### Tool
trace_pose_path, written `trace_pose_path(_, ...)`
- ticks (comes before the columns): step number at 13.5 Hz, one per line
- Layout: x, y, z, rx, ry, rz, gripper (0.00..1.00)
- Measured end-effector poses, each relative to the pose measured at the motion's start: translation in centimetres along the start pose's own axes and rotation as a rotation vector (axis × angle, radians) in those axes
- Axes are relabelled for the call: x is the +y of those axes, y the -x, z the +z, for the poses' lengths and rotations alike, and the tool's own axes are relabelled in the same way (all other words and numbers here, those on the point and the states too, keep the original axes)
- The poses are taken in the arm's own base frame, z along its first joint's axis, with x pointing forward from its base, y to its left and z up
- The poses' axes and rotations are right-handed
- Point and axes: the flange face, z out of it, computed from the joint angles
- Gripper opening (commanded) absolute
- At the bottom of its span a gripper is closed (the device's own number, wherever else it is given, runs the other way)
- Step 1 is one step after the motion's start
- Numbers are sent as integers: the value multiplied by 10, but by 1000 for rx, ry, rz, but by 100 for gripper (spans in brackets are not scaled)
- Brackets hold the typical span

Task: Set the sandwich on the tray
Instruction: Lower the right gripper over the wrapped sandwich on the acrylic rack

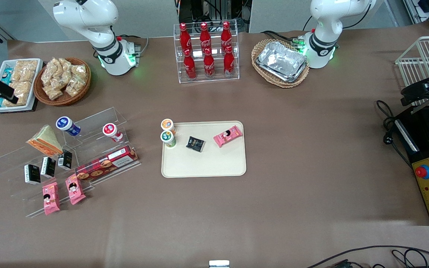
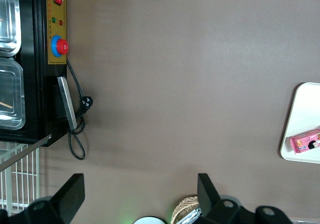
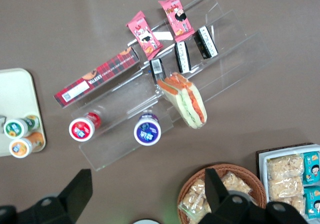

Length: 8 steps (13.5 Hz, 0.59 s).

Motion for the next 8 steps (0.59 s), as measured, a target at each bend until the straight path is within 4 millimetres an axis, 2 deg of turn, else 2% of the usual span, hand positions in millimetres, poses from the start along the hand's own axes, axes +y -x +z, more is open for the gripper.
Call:
trace_pose_path(2, 21, 11, 4, 10, -18, -24, 100)
trace_pose_path(4, 37, 11, 12, 18, -38, -28, 100)
trace_pose_path(8, 32, 0, 43, 60, -40, -45, 100)
